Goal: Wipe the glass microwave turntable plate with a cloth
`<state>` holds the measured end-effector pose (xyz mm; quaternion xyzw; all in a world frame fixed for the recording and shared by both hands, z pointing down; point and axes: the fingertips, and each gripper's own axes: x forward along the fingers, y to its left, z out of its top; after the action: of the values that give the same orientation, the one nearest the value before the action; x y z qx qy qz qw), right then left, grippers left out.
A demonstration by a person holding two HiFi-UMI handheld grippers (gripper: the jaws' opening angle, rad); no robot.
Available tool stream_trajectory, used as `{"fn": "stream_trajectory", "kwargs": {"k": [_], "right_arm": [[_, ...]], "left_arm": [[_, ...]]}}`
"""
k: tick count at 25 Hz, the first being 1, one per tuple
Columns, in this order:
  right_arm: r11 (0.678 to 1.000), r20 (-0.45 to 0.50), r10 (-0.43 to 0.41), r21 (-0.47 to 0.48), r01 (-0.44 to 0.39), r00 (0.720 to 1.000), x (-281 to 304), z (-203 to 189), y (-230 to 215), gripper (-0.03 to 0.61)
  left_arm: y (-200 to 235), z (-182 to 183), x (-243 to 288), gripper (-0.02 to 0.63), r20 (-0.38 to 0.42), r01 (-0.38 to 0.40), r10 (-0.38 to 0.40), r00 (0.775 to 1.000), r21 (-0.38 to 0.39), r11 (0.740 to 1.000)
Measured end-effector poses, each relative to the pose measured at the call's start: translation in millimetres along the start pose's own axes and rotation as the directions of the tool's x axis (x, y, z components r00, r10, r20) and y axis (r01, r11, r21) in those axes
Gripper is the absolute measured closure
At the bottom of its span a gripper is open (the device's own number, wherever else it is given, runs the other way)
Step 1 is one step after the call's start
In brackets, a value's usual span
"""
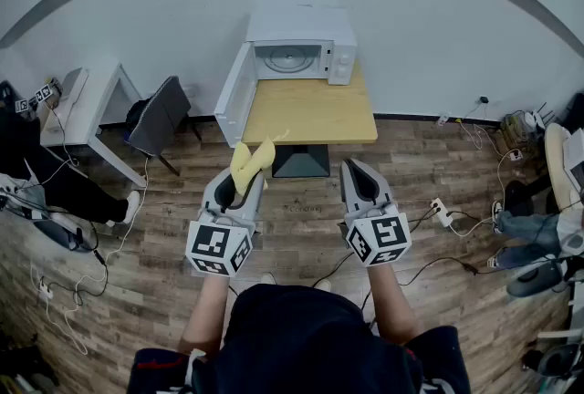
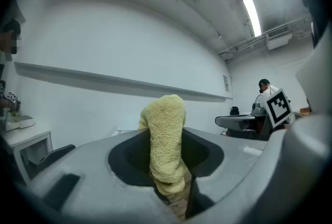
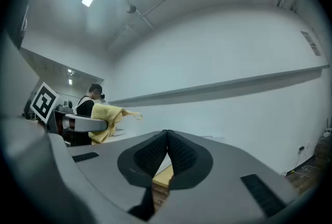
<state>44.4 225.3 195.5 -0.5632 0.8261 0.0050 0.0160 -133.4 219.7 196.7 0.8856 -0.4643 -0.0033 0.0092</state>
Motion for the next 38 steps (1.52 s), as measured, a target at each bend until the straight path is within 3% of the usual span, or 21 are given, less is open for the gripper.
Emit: {"fn": "stream_trajectory", "kwargs": {"k": [13, 30, 38], "right_arm": [[1.0, -0.035, 0.005, -0.001, -0.005, 0.999, -23.9, -11.8, -19.8, 0.569], [0.996, -0.074, 0.092, 0.014, -0.091, 0.993, -66.1, -39.9, -66.0, 0.568], [0.99, -0.094, 0.138, 0.024, -0.136, 0.986, -52.1, -50.0, -68.5, 0.568]], "left_arm": [[-29.6, -10.4, 5.0, 0.48, -0.019, -0.01, 0.01, 1.0, -0.02, 1.0], [-102.7, -39.4, 9.8, 0.481, -0.056, -0.08, 0.078, 0.995, -0.033, 0.996], [-98.1, -45.0, 17.2, 0.482, -0.073, -0.116, 0.113, 0.991, -0.037, 0.993]]}}
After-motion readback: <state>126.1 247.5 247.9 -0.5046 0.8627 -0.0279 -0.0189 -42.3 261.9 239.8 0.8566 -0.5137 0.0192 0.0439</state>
